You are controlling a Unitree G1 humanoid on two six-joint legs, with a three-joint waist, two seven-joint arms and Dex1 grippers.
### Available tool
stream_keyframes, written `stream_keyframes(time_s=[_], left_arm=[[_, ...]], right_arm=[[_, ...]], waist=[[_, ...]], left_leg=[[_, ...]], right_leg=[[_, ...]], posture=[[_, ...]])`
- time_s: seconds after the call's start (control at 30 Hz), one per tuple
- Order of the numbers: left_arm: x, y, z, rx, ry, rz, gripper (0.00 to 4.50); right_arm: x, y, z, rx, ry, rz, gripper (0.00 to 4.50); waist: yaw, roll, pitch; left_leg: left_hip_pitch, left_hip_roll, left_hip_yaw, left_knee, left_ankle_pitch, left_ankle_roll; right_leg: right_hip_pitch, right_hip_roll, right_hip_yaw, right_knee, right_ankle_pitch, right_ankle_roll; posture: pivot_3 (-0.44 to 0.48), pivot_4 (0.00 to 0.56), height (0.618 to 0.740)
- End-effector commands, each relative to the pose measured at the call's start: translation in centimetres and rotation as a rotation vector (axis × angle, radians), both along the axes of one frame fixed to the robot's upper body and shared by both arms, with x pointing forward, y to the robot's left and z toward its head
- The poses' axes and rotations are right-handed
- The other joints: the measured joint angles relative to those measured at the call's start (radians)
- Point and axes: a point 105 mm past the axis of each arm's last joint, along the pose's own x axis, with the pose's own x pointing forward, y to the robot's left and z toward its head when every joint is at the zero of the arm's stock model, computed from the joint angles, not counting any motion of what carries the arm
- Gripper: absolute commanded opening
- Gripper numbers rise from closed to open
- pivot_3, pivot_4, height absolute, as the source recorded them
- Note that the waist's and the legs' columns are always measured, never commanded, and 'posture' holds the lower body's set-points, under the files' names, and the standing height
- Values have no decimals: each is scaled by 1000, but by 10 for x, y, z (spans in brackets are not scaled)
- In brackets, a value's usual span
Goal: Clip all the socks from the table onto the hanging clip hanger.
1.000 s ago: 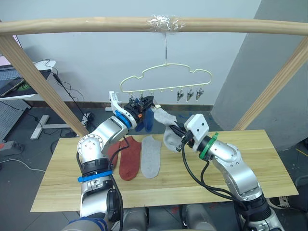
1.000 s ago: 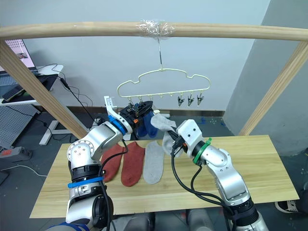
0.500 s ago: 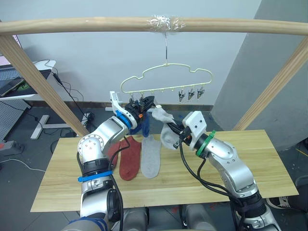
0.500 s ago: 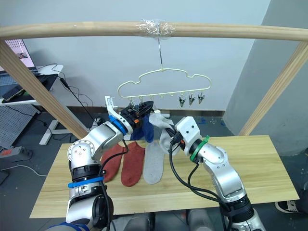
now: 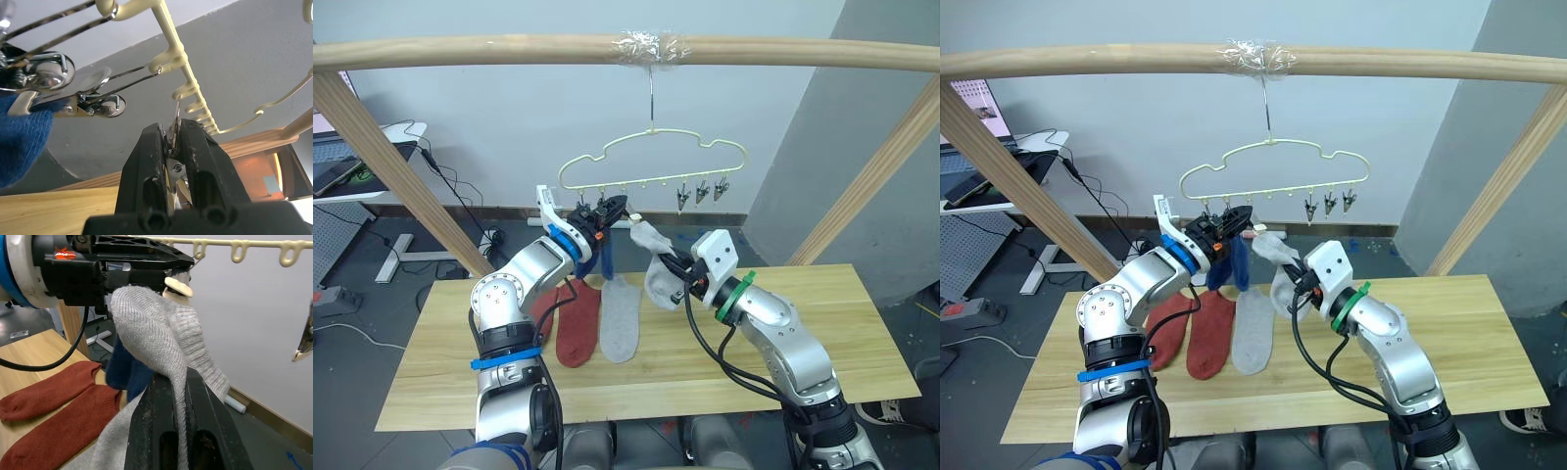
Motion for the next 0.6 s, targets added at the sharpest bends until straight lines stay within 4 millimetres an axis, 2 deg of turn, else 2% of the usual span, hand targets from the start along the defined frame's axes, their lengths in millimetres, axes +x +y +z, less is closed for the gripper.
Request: stream_keyframes(time_s=[0.03,0.6], left_arm=[[-1,-1,8,-1,-35,-4,181],[-1,-1,7,5,-35,-5,181]], right_arm=[[0,3,15,30,-49,2,38],[11,12,15,-16,-64,1,38]], waist=[[0,0,0],[0,0,0]], left_leg=[[0,0,0,0,0,0],[0,0,0,0,0,0]], right_leg=[[0,0,0,0,0,0],[0,0,0,-1,0,0]], posture=[[-57,134,740],[-54,145,740]])
